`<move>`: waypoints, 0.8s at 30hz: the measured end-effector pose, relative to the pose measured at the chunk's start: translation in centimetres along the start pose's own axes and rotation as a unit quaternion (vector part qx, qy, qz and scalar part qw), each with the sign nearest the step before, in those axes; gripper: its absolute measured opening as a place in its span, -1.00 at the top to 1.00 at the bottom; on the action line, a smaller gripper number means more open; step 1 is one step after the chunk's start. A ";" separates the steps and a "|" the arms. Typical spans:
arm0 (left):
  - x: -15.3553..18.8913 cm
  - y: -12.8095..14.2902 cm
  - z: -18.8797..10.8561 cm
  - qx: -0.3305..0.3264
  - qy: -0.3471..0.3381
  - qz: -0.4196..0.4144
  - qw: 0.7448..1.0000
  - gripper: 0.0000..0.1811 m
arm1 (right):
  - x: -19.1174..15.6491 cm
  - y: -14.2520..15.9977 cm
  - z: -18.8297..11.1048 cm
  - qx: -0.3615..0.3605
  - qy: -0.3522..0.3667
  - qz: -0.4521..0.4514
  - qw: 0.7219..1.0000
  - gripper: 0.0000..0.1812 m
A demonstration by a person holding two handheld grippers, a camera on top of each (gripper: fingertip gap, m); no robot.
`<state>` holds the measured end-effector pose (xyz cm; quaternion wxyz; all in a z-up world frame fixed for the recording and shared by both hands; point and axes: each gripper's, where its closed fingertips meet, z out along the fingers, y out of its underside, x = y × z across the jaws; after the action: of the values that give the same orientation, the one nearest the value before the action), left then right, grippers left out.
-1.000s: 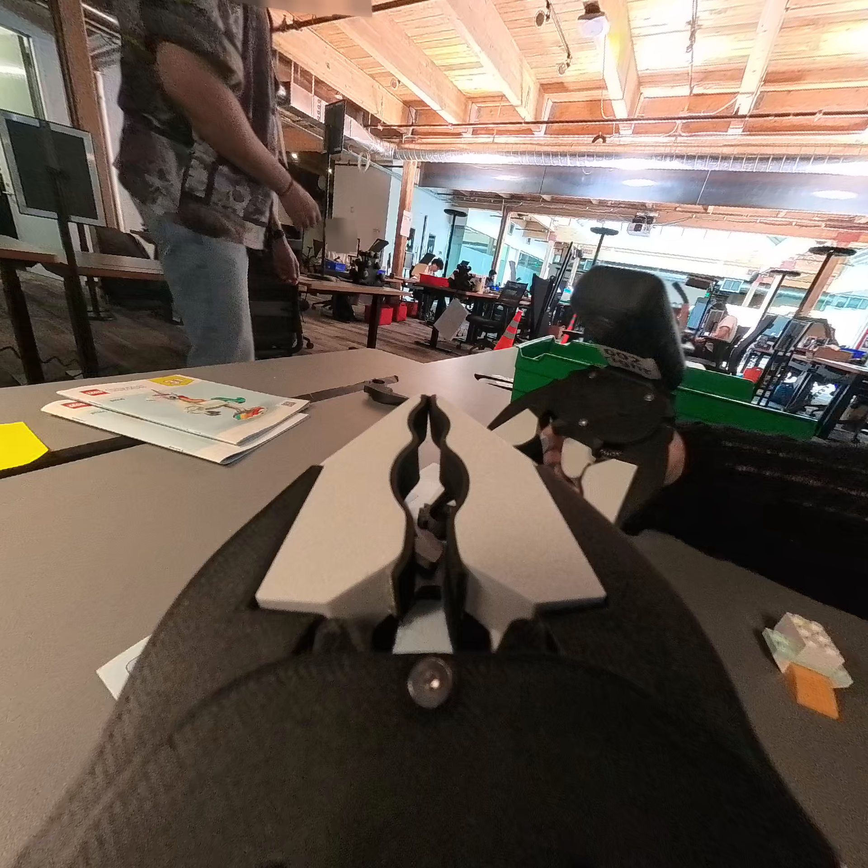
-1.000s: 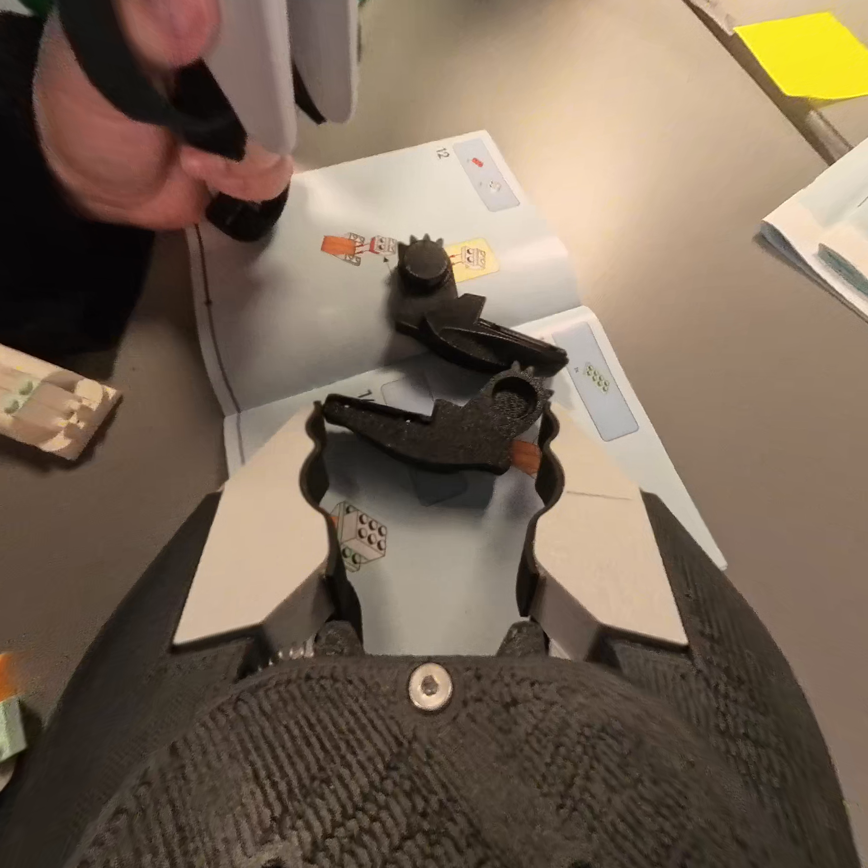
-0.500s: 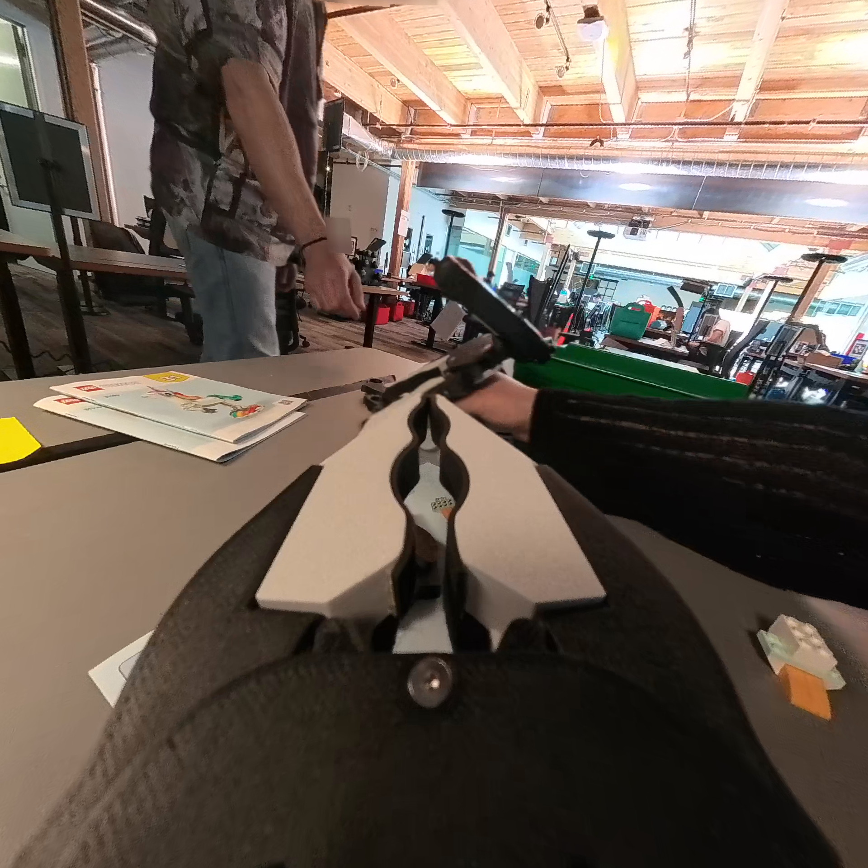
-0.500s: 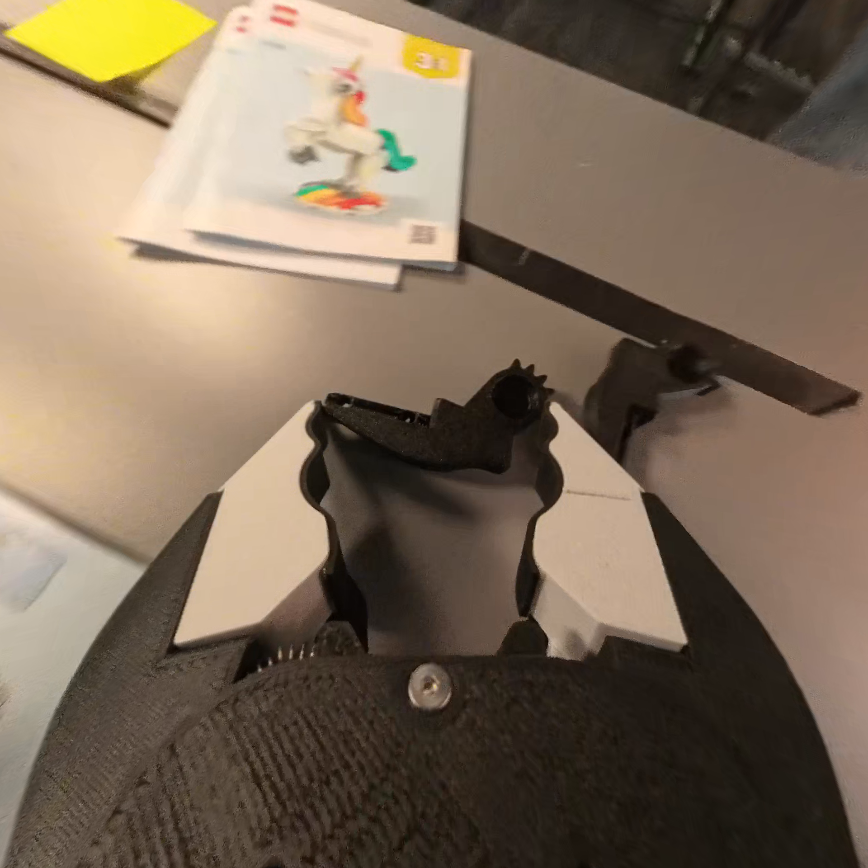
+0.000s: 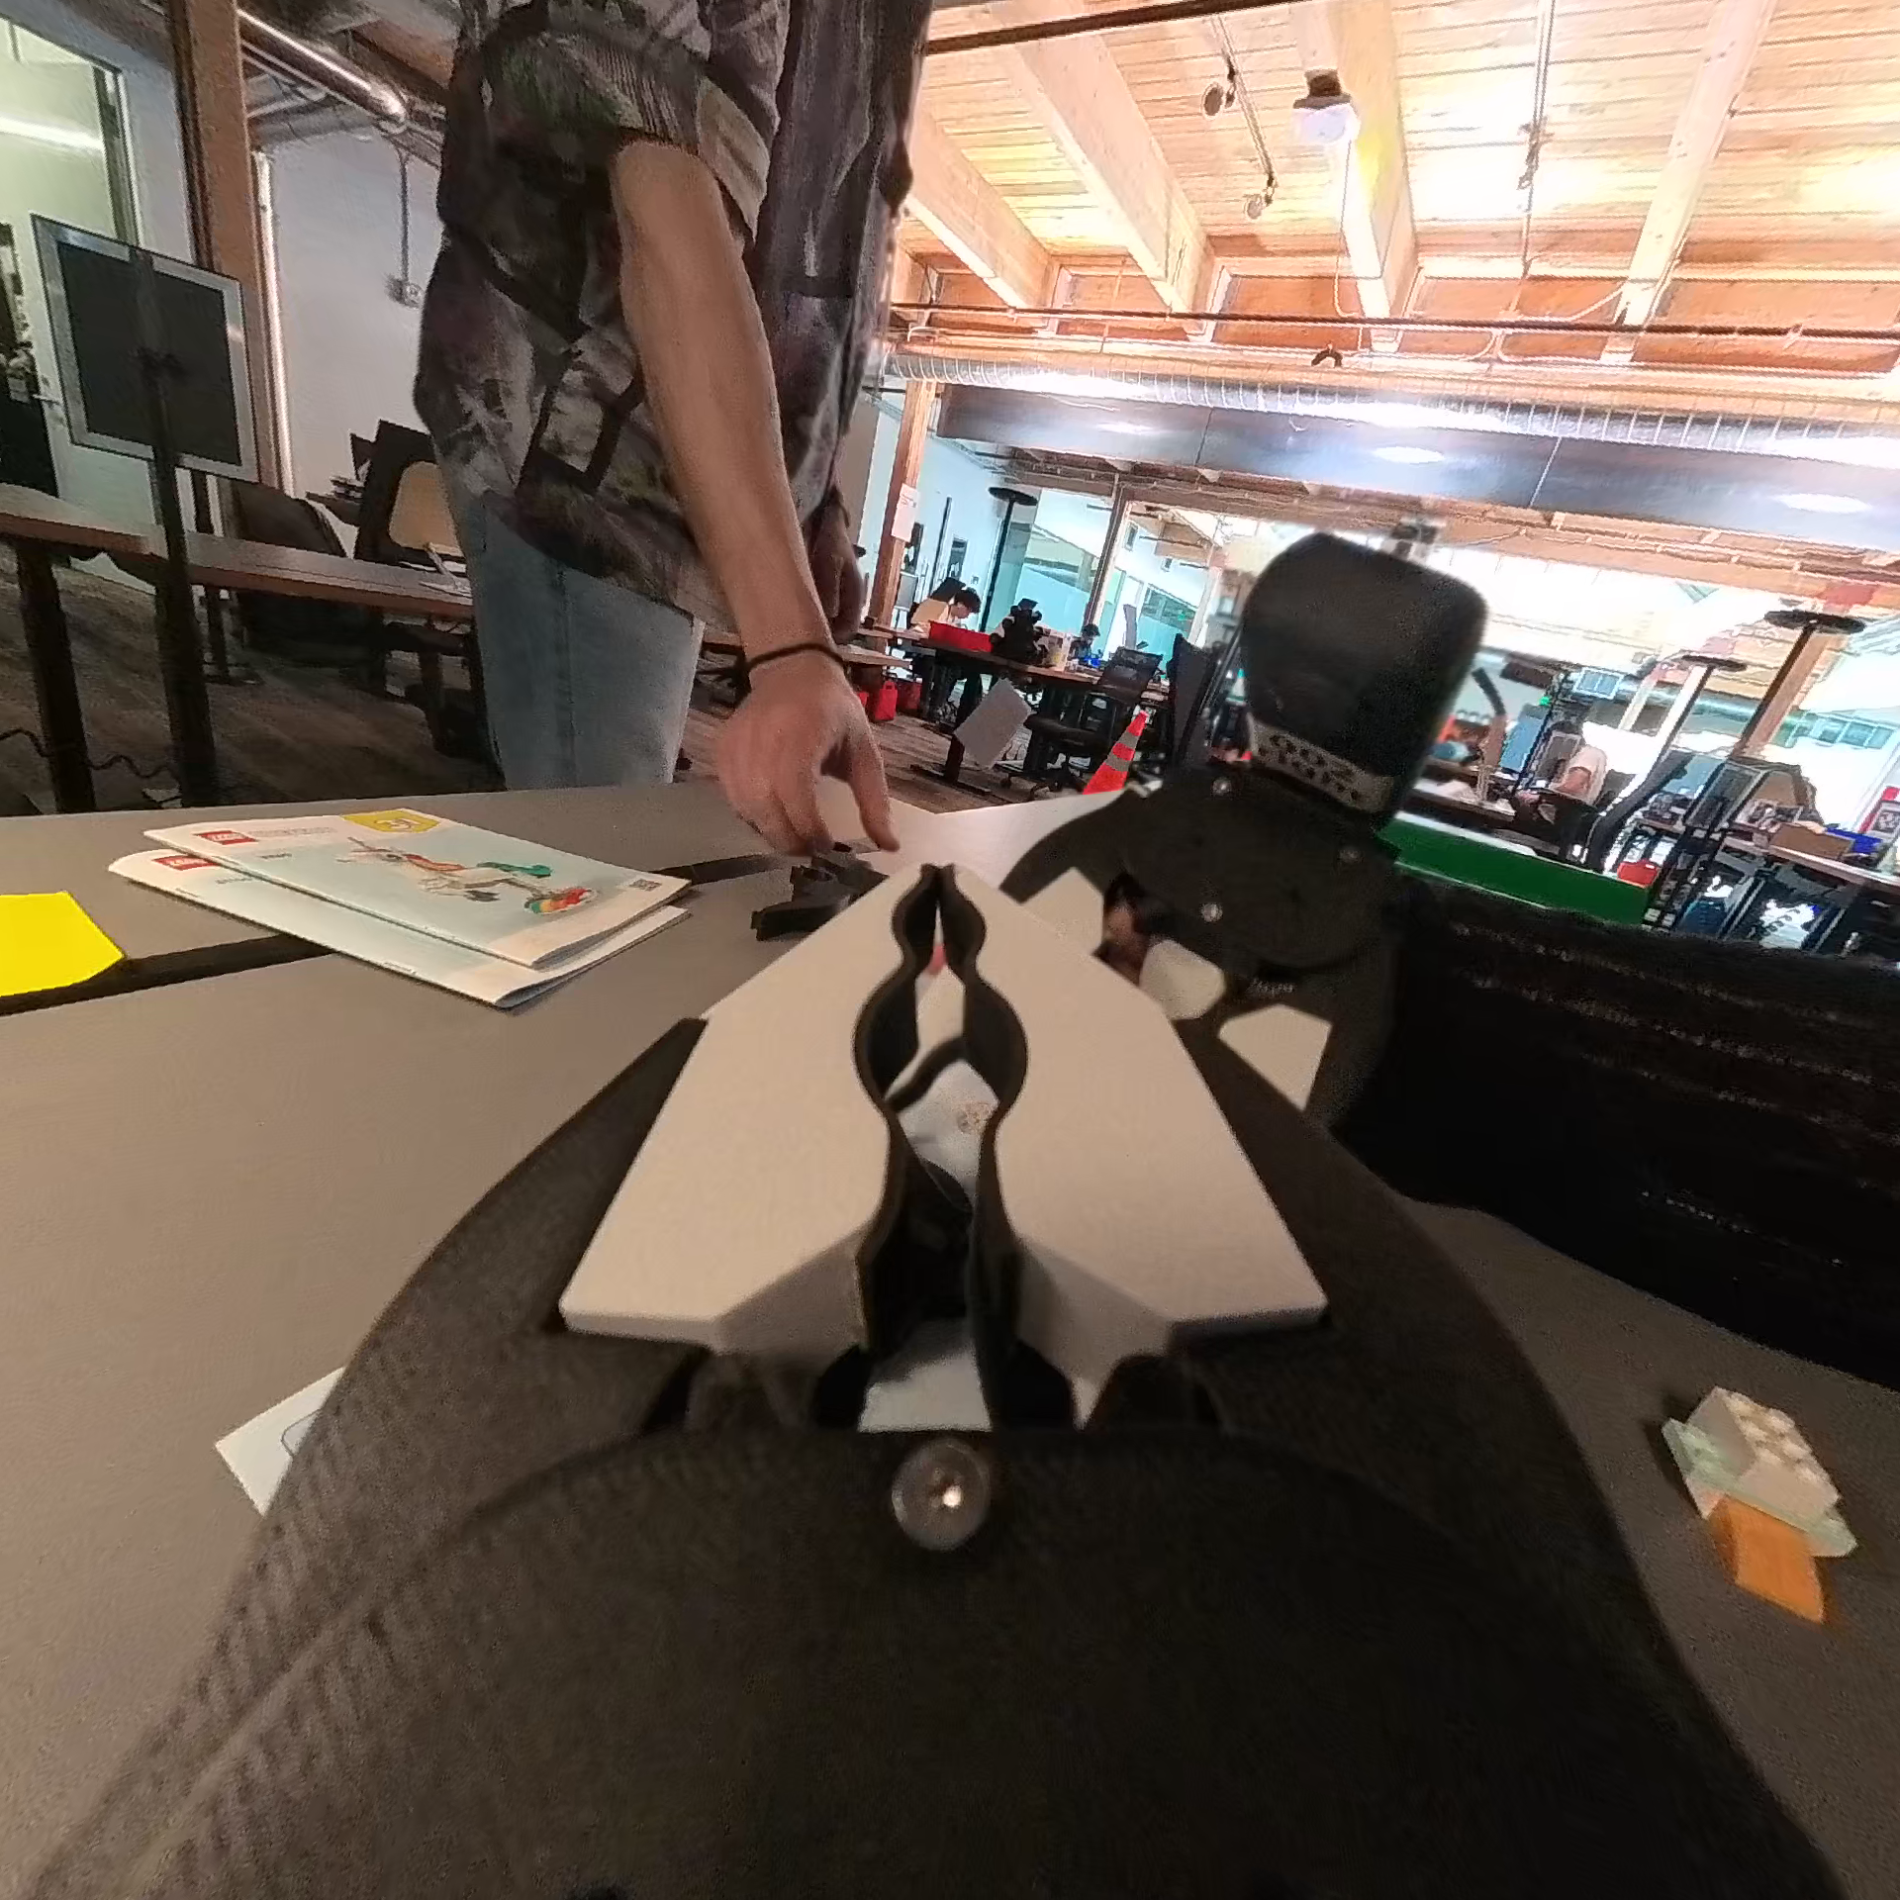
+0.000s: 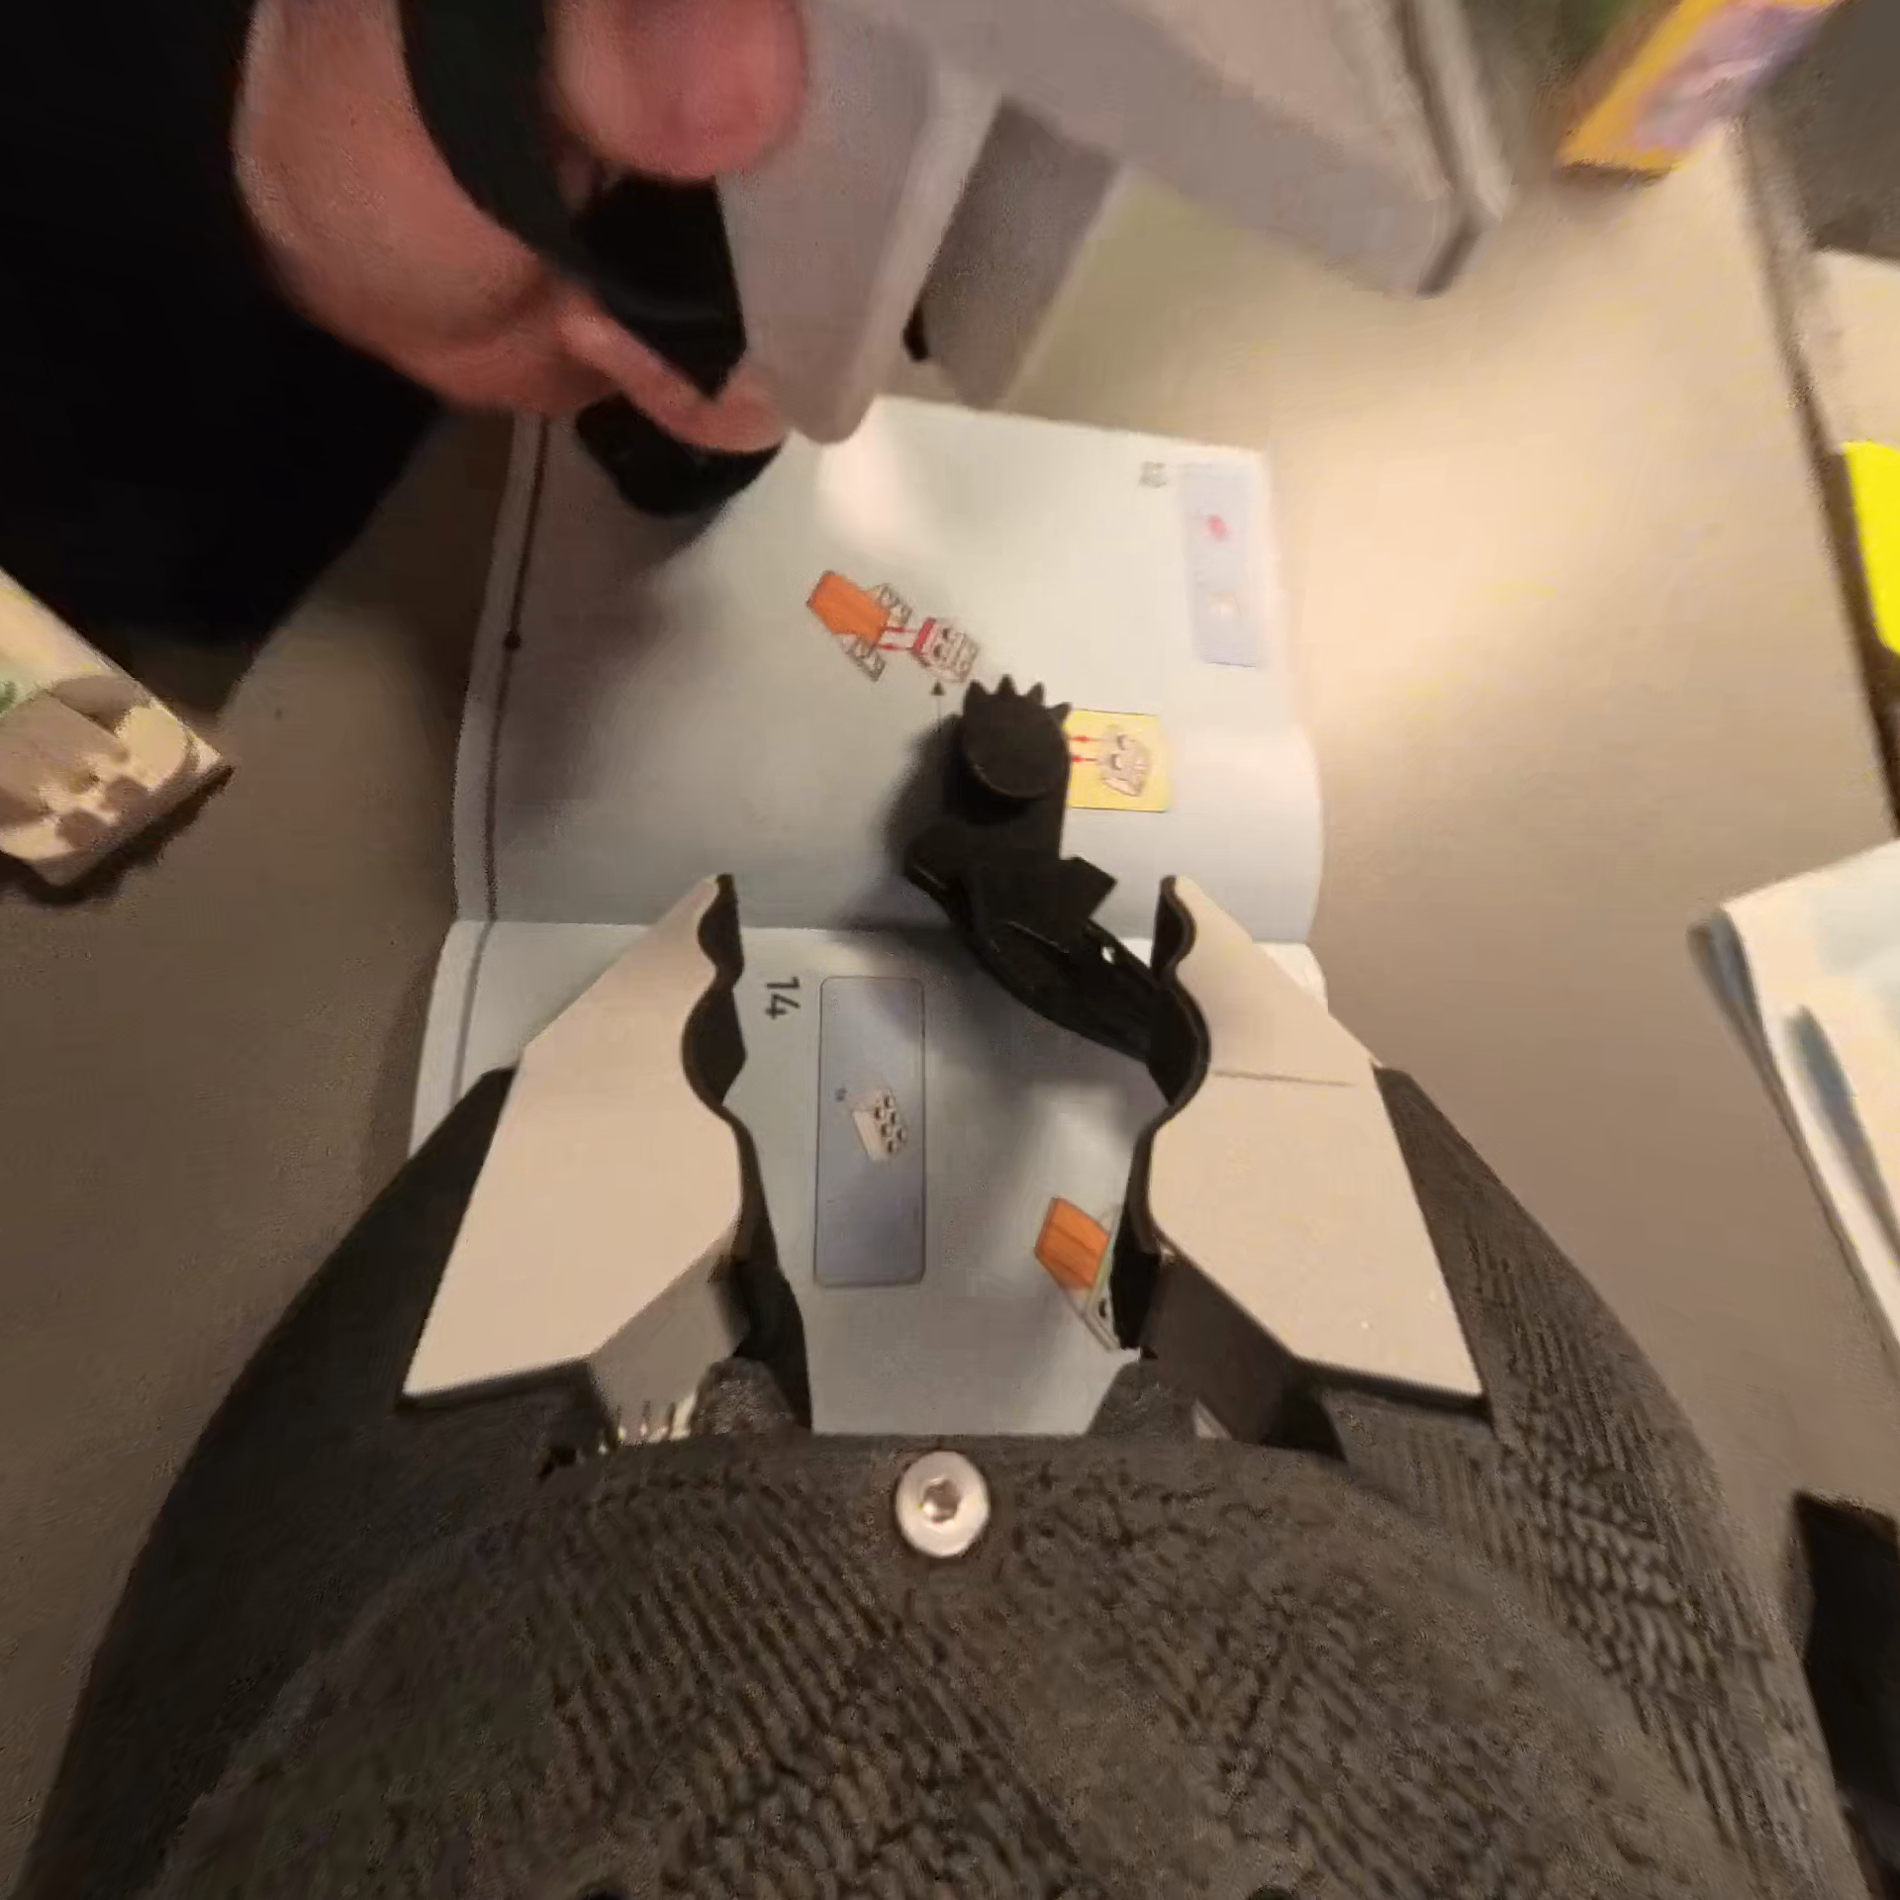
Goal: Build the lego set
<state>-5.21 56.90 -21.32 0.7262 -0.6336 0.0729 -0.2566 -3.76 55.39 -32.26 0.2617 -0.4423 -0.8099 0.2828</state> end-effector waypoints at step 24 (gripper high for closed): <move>0.9 0.3 0.0 -0.014 0.012 0.023 1.000 1.00 | 13.8 7.2 -9.0 0.004 0.342 0.259 0.903 0.38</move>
<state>-4.34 56.56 -21.46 0.7221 -0.6386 0.0997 -0.2466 -0.13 72.60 -28.50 0.4414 -0.7051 -0.5268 0.1750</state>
